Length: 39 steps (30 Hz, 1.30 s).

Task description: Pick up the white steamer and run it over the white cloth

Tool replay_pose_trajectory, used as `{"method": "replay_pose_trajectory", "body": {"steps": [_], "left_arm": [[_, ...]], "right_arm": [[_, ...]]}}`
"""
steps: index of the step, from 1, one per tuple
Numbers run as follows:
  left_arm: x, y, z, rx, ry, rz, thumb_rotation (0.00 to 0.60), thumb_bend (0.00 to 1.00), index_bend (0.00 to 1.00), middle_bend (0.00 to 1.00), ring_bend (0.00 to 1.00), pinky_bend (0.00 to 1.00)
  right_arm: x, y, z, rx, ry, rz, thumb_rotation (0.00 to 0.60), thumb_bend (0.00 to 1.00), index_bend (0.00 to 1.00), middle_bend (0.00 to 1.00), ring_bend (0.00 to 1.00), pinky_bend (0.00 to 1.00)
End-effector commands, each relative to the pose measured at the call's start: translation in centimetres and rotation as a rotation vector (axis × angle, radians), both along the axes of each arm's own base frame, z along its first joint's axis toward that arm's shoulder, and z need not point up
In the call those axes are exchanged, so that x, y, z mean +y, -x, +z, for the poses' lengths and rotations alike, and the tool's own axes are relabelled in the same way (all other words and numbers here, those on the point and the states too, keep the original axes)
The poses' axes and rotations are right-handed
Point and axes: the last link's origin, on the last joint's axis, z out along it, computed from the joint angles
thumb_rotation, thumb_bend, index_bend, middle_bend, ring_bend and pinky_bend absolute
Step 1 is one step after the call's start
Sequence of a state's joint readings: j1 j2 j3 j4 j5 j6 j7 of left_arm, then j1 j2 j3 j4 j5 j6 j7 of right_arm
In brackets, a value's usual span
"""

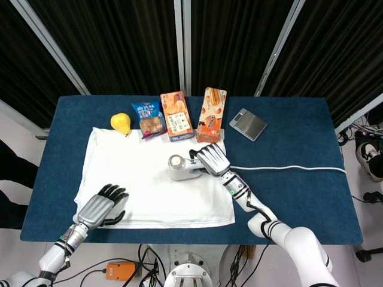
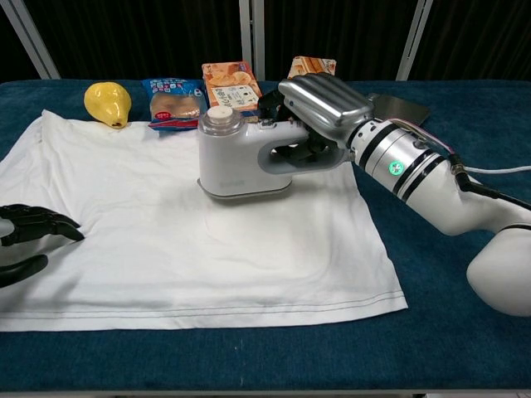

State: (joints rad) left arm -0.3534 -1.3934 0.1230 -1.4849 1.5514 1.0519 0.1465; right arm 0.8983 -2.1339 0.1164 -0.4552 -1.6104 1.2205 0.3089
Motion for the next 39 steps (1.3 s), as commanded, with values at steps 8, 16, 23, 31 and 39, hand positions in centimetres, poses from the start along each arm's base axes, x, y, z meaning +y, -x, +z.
{"method": "replay_pose_trajectory", "body": {"steps": [8,16,23,31,39], "left_arm": [[0.0,0.1,0.1,0.007,0.000,0.001,0.000,0.32,0.14,0.10,0.00,0.00],[0.0,0.1,-0.1,0.009,0.001,0.001,0.000,0.32,0.14,0.10,0.00,0.00],[0.0,0.0,-0.2,0.009,0.004,-0.001,0.000,0.32,0.14,0.10,0.00,0.00],[0.1,-0.1,-0.1,0.008,0.001,-0.005,0.000,0.32,0.14,0.10,0.00,0.00],[0.2,-0.3,-0.1,0.010,0.000,-0.004,0.000,0.32,0.14,0.10,0.00,0.00]], "right_arm": [[2.0,0.6,-1.0,0.023,-0.086,0.106,0.600,0.82,1.00,0.88,0.86,1.00],[4.2,2.0,-0.7,0.011,-0.147,0.176,0.600,0.82,1.00,0.88,0.86,1.00],[6.0,2.9,0.4,-0.024,-0.187,0.213,0.600,0.82,1.00,0.88,0.86,1.00],[4.8,2.6,2.0,-0.056,-0.132,0.181,0.600,0.82,1.00,0.88,0.86,1.00],[1.5,1.6,2.3,-0.029,-0.045,0.130,0.600,0.82,1.00,0.88,0.86,1.00]]}}
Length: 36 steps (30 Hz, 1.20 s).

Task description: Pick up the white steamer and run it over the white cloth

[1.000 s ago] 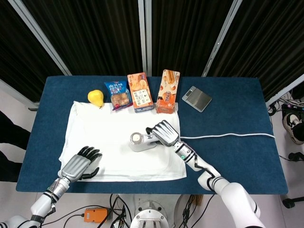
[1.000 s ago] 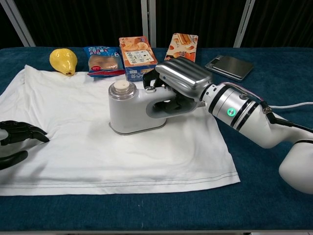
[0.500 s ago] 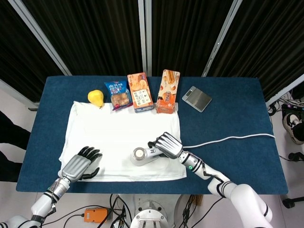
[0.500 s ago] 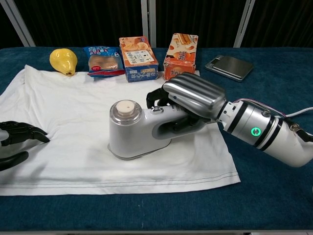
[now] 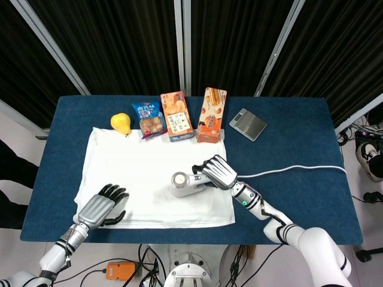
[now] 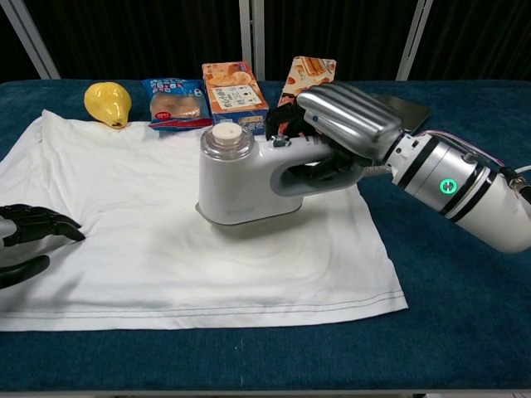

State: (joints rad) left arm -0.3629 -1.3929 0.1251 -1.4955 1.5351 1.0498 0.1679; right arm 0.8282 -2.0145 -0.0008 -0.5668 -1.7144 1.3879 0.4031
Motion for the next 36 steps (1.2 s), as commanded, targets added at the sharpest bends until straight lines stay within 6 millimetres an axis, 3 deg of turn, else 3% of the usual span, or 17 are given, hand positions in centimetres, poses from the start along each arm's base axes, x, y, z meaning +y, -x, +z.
{"method": "replay_pose_trajectory", "body": {"steps": [1,6,13,36], "left_arm": [[0.0,-0.1,0.0,0.000,0.000,-0.001,0.000,0.32,0.14,0.10,0.00,0.00],[0.1,-0.2,-0.1,0.001,0.002,-0.001,0.000,0.32,0.14,0.10,0.00,0.00],[0.2,-0.2,0.0,0.001,0.002,0.000,0.000,0.32,0.14,0.10,0.00,0.00],[0.2,-0.5,-0.2,-0.002,0.004,-0.014,0.000,0.32,0.14,0.10,0.00,0.00]], "right_arm": [[-1.4,-0.5,-0.4,0.034,0.027,-0.024,0.600,0.82,1.00,0.88,0.86,1.00],[-1.9,-0.8,-1.7,0.084,0.010,-0.048,0.600,0.82,1.00,0.88,0.86,1.00],[-1.0,-0.7,-2.6,0.140,0.007,0.005,0.600,0.82,1.00,0.88,0.86,1.00],[-0.5,6.4,1.7,0.240,0.106,-0.072,0.600,0.82,1.00,0.88,0.86,1.00]]}}
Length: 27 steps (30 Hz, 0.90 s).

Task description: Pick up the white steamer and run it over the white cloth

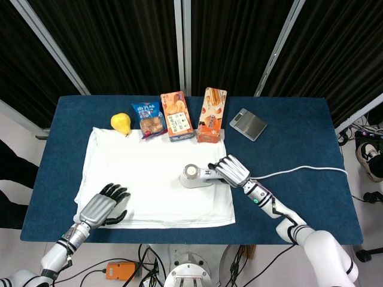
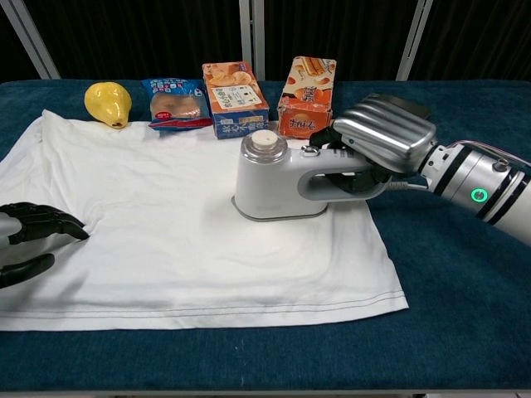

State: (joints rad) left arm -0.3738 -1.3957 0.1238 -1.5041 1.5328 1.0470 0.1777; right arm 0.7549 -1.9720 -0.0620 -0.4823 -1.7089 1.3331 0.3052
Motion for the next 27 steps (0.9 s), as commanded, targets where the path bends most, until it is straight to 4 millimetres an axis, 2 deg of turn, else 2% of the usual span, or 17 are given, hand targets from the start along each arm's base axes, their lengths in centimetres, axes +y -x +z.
{"method": "replay_pose_trajectory", "body": {"steps": [1,5,11,16,20,23,27], "left_arm": [[0.0,-0.1,0.0,0.000,0.001,-0.002,0.000,0.32,0.14,0.10,0.00,0.00],[0.1,-0.2,-0.1,0.000,0.002,-0.005,0.000,0.32,0.14,0.10,0.00,0.00],[0.3,-0.5,0.1,-0.003,-0.006,-0.010,0.000,0.32,0.14,0.10,0.00,0.00],[0.7,-0.8,1.0,-0.023,-0.045,-0.013,0.000,0.32,0.14,0.10,0.00,0.00],[1.0,-0.9,1.8,-0.037,-0.082,-0.016,0.000,0.31,0.14,0.10,0.00,0.00],[1.3,-0.8,2.5,-0.043,-0.111,-0.009,0.000,0.31,0.14,0.10,0.00,0.00],[1.5,-0.7,3.2,-0.052,-0.149,0.008,0.000,0.31,0.14,0.10,0.00,0.00]], "right_arm": [[-0.1,1.2,0.7,0.016,0.015,-0.025,0.600,0.82,1.00,0.88,0.86,1.00],[-0.1,2.6,1.8,0.021,0.039,-0.056,0.600,0.82,1.00,0.88,0.86,1.00],[-0.1,2.3,3.5,-0.091,0.076,-0.052,0.600,0.82,1.00,0.88,0.86,1.00],[0.0,2.8,5.9,-0.175,0.138,-0.053,0.600,0.82,1.00,0.88,0.86,1.00],[0.6,4.6,7.7,-0.184,0.175,-0.080,0.600,0.82,1.00,0.88,0.86,1.00],[1.1,6.7,8.8,-0.175,0.199,-0.132,0.600,0.82,1.00,0.88,0.86,1.00],[1.4,9.0,9.2,-0.173,0.205,-0.221,0.600,0.82,1.00,0.88,0.86,1.00]]}}
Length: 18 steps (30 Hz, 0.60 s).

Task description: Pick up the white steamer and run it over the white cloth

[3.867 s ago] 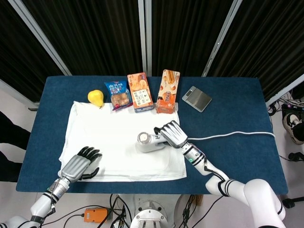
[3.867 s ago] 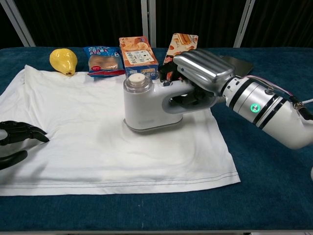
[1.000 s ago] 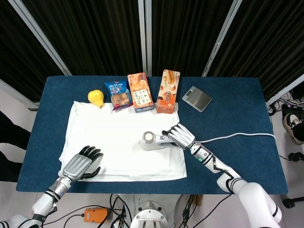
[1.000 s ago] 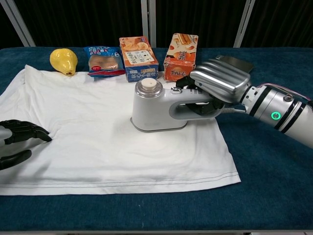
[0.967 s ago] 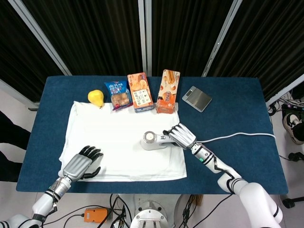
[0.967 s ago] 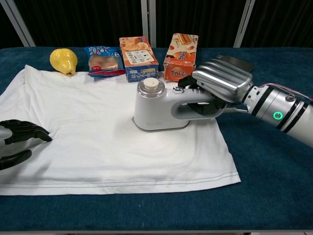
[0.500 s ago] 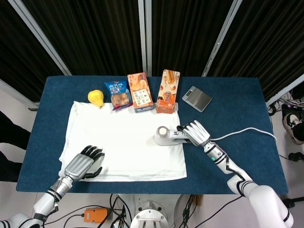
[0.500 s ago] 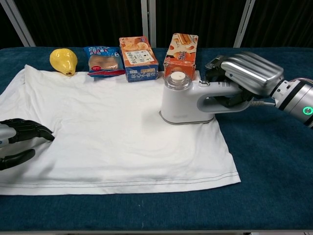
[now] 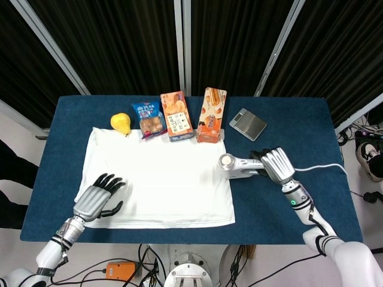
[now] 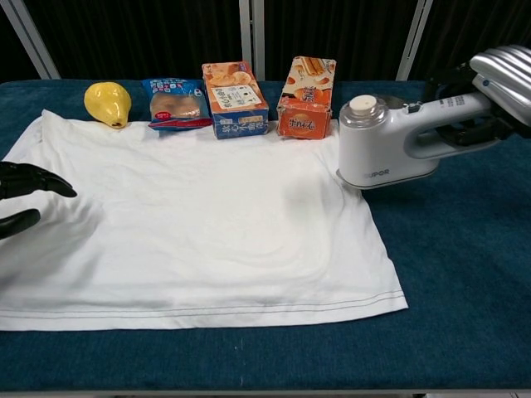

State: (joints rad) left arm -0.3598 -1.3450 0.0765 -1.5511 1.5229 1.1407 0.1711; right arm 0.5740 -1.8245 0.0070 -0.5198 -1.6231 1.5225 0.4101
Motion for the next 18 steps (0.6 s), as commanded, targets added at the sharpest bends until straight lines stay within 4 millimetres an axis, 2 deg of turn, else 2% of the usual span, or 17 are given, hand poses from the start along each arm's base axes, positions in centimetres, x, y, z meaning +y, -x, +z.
{"method": "replay_pose_trajectory", "body": {"steps": [1,10,13,15,17,18], "left_arm": [[0.1,0.1,0.5,-0.008,-0.024,0.014,0.000,0.31,0.14,0.10,0.00,0.00],[0.2,0.4,2.1,-0.023,-0.097,0.057,0.000,0.31,0.14,0.10,0.00,0.00],[0.2,0.5,2.6,-0.028,-0.121,0.071,0.000,0.31,0.14,0.10,0.00,0.00],[0.3,0.7,3.0,-0.029,-0.136,0.081,0.000,0.31,0.14,0.10,0.00,0.00],[0.3,0.9,3.4,-0.026,-0.149,0.088,0.000,0.31,0.14,0.10,0.00,0.00],[0.3,1.0,3.5,-0.024,-0.154,0.092,0.000,0.31,0.14,0.10,0.00,0.00]], "right_arm": [[0.2,2.1,0.4,-0.007,0.000,-0.079,0.600,0.82,1.00,0.88,0.86,1.00],[-0.1,4.9,0.4,-0.020,0.006,-0.206,0.600,0.82,0.98,0.88,0.82,0.98],[-0.2,5.4,0.5,-0.014,0.007,-0.226,0.600,0.80,0.83,0.85,0.69,0.86],[-0.3,6.0,0.6,0.006,0.007,-0.259,0.600,0.73,0.67,0.74,0.57,0.73],[-0.6,6.7,0.5,0.037,-0.003,-0.303,0.600,0.58,0.44,0.56,0.40,0.54],[-0.6,6.8,0.6,0.044,-0.004,-0.314,0.600,0.53,0.37,0.50,0.34,0.49]]}}
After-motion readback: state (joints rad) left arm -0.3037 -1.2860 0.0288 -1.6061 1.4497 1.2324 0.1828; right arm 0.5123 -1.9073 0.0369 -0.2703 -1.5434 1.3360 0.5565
